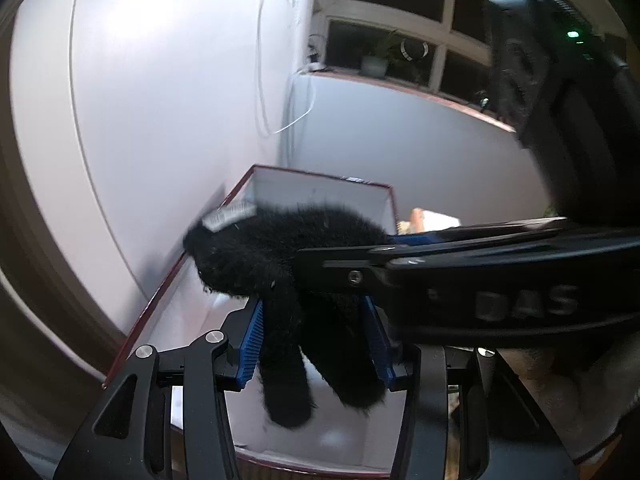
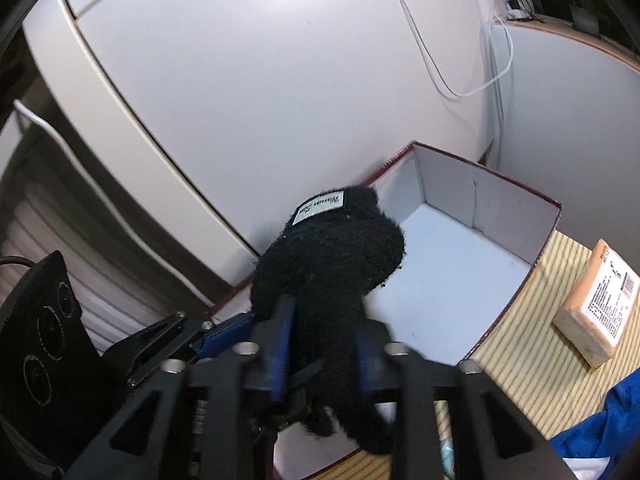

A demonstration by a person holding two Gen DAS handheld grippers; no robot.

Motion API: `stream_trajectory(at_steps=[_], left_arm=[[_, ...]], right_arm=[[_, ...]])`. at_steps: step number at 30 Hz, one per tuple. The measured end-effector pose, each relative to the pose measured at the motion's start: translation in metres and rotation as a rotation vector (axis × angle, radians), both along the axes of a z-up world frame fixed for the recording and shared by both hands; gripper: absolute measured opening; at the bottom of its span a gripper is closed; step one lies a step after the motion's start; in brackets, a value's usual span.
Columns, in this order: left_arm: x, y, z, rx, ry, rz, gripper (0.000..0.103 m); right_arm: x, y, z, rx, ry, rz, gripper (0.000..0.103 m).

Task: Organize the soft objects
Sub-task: 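Open the left gripper to drop the glove into the shoebox, then grasp the black pouch with the left gripper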

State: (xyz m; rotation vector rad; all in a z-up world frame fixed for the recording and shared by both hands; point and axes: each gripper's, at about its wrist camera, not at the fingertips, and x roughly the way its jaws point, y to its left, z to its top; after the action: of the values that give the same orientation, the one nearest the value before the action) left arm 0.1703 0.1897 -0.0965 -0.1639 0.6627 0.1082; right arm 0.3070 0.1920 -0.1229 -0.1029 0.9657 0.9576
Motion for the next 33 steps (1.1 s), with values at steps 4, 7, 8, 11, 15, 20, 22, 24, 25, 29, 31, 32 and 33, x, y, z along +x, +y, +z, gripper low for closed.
stream_trajectory(at_steps=[4,7,8,11,15,20,22,24,25,29,31,32,33], left_arm=[[-0.003,0.009,-0.004,0.01,0.013,0.041,0.045],[-0.015,0.013,-0.001,0.005,0.008,0.066,0.045],[-0.02,0.014,0.0,-0.004,0.001,0.07,0.045],[-0.028,0.014,0.005,-0.021,-0.018,0.071,0.046],[-0.043,0.002,0.013,-0.048,-0.049,0.041,0.052],[-0.061,-0.029,0.015,-0.082,-0.075,-0.04,0.056],[-0.068,-0.044,0.013,-0.092,-0.081,-0.076,0.06],[-0.074,-0.059,0.009,-0.115,-0.079,-0.108,0.061],[-0.076,-0.065,0.007,-0.127,-0.075,-0.125,0.061],[-0.085,-0.093,-0.007,-0.167,-0.043,-0.193,0.062],[-0.083,-0.106,-0.017,-0.18,-0.009,-0.227,0.064],[-0.083,-0.112,-0.024,-0.193,0.008,-0.238,0.066],[-0.085,-0.117,-0.031,-0.211,0.021,-0.245,0.066]], right_arm=[[0.0,-0.007,0.0,-0.001,-0.026,-0.028,0.06],[0.001,-0.017,0.002,-0.003,-0.033,-0.04,0.06],[0.0,-0.021,0.004,-0.001,-0.036,-0.044,0.06],[-0.008,-0.04,0.009,0.011,-0.052,-0.064,0.062],[-0.023,-0.07,0.015,0.02,-0.074,-0.084,0.065],[-0.047,-0.122,0.012,0.029,-0.071,-0.099,0.065],[-0.057,-0.145,0.009,0.011,-0.086,-0.109,0.065],[-0.068,-0.172,0.006,-0.006,-0.107,-0.124,0.065],[-0.072,-0.185,0.005,-0.013,-0.114,-0.132,0.065],[-0.085,-0.242,-0.004,-0.023,-0.102,-0.188,0.065],[-0.089,-0.267,-0.009,-0.017,-0.083,-0.224,0.065],[-0.092,-0.279,-0.012,-0.017,-0.074,-0.24,0.065],[-0.094,-0.291,-0.016,-0.019,-0.061,-0.258,0.065]])
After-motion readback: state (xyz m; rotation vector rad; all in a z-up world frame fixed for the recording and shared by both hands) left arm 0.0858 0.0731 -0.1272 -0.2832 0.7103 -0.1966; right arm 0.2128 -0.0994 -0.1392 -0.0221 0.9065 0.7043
